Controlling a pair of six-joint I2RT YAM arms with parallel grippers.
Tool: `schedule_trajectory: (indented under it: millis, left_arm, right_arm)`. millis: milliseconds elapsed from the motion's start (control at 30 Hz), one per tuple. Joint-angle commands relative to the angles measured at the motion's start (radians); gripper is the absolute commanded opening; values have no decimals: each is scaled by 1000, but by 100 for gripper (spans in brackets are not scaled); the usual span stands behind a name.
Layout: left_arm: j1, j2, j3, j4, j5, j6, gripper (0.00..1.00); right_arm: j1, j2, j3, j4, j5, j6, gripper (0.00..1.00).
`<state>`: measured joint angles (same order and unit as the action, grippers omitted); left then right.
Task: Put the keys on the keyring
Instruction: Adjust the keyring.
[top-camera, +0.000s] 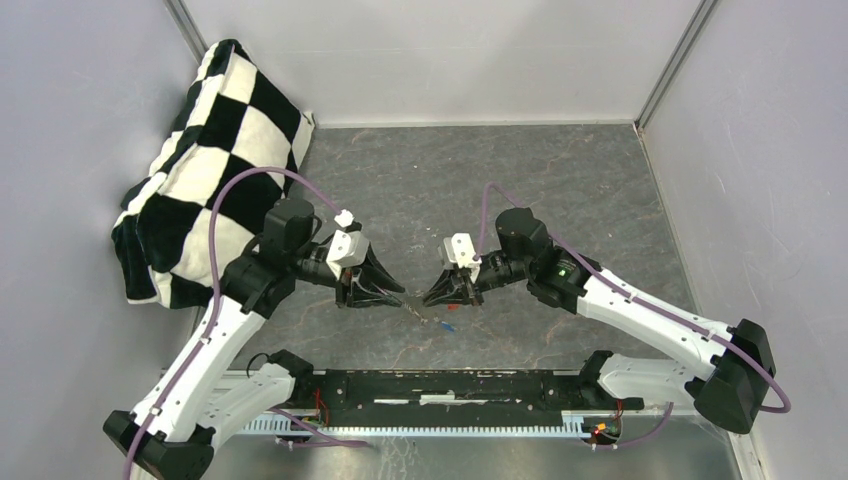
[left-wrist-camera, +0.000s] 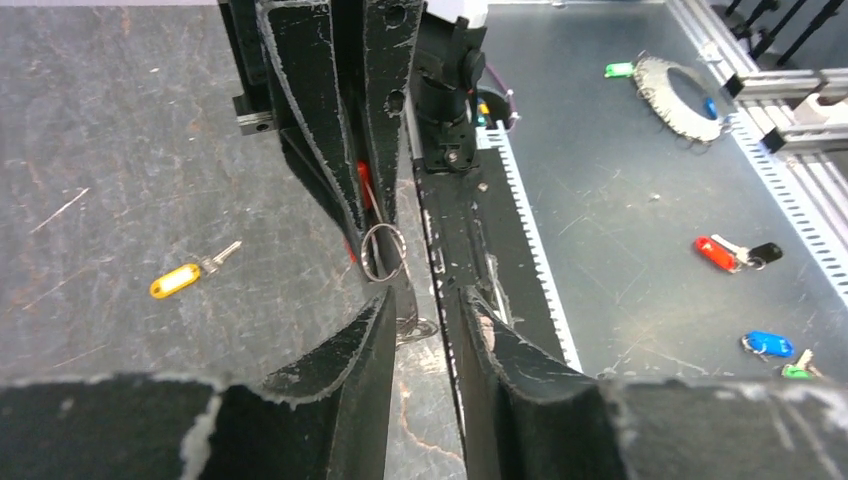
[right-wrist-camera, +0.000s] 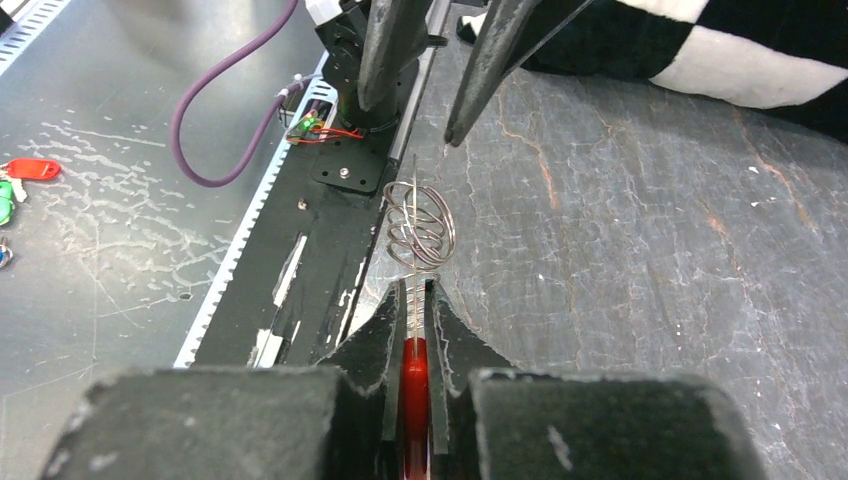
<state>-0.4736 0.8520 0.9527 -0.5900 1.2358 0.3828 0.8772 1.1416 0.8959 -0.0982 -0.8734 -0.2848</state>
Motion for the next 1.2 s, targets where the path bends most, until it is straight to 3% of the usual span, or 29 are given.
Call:
schedule_trajectory:
  millis: [0, 133, 333, 433, 533, 667, 900, 1167]
  left_arm:
    - [-5, 6, 98, -229, -89, 351, 42]
    - [-5, -8, 125, -255, -171, 470, 59]
    - [-5, -73, 28, 55, -190, 141, 67]
    - [-5, -69, -3, 82, -212, 55, 77]
    - [-5, -53, -27, 81, -201, -7, 77]
    - [-6, -34, -60, 114, -206, -85, 76]
    - [-7, -2, -58, 116, -229, -92, 68]
    - [-7, -12, -56, 122, -176, -67, 34]
  right_arm:
    - [2, -24, 46, 4, -45, -20, 1]
    - [2, -19, 47, 9, -56, -14, 1]
    - [5, 21, 67, 53, 77, 70, 1]
    - [13, 42, 74, 70, 118, 101, 1]
    - [23, 42, 58, 120, 148, 121, 1]
    - [37, 53, 48, 169, 171, 145, 1]
    - [58, 62, 52, 195, 199, 148, 1]
    - [62, 37, 26, 205, 209, 139, 1]
